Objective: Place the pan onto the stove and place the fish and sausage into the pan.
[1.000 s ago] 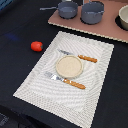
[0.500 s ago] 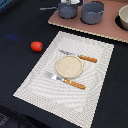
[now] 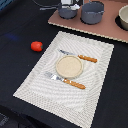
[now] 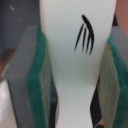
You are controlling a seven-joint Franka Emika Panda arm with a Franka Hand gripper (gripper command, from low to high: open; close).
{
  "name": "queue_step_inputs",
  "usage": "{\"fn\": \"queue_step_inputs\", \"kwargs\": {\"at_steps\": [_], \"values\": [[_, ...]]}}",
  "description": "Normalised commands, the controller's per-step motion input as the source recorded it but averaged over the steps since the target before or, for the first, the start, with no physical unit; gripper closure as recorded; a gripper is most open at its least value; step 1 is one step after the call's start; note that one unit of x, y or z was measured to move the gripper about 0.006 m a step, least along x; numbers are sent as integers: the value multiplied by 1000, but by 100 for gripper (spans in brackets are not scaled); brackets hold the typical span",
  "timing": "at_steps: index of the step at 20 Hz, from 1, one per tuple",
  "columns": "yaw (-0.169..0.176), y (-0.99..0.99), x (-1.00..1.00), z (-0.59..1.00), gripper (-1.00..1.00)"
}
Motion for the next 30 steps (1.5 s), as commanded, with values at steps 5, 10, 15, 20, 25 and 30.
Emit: {"fn": "queue_step_inputs", "kwargs": {"at_steps": [5, 10, 15, 20, 25, 30], "values": [[0, 274, -161, 61, -100], [0, 193, -87, 81, -100], [-45, -642, 153, 534, -100], [-19, -949, 149, 584, -100], [0, -1000, 17, 368, -100], [0, -1000, 0, 247, -100]]}}
